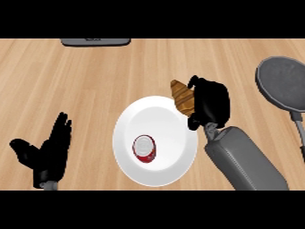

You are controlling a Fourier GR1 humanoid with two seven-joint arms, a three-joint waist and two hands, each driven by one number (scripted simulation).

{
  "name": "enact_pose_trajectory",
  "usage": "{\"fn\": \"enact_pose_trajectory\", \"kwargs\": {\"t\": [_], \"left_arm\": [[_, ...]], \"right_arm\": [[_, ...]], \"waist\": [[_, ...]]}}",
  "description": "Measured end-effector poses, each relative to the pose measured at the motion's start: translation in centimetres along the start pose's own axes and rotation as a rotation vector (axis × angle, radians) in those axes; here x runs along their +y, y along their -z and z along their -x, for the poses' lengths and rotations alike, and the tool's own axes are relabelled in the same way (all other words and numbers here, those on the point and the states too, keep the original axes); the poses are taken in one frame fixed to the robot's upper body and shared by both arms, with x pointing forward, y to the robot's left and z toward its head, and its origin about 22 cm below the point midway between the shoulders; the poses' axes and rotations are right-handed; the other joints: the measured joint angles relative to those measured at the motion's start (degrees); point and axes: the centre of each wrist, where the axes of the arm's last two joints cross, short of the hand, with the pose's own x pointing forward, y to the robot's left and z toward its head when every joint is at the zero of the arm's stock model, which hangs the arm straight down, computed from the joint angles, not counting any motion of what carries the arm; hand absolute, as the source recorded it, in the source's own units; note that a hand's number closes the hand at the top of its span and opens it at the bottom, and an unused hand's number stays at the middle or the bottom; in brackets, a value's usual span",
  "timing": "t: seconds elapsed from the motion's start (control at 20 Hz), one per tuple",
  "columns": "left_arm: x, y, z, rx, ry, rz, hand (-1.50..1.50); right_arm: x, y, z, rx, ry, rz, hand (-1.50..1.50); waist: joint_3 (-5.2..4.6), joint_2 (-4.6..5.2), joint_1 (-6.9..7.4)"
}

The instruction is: Pick the croissant from the plate and place it in the pan

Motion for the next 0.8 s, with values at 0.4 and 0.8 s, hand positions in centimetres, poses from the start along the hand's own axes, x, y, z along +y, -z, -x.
{"fn": "enact_pose_trajectory", "kwargs": {"t": [0.4, 0.8], "left_arm": [[0.0, -0.3, 0.0, -0.002, 0.0, 0.012, 0.0], [-0.8, -0.2, 0.0, -0.001, 0.004, 0.018, 0.0]], "right_arm": [[-5.7, -1.3, 0.2, 0.105, 0.092, 0.265, 1.5], [-9.5, 1.6, 4.5, 0.194, 0.195, 0.328, 1.5]], "waist": [[-0.01, 0.15, 0.21], [0.03, 0.35, 0.73]]}}
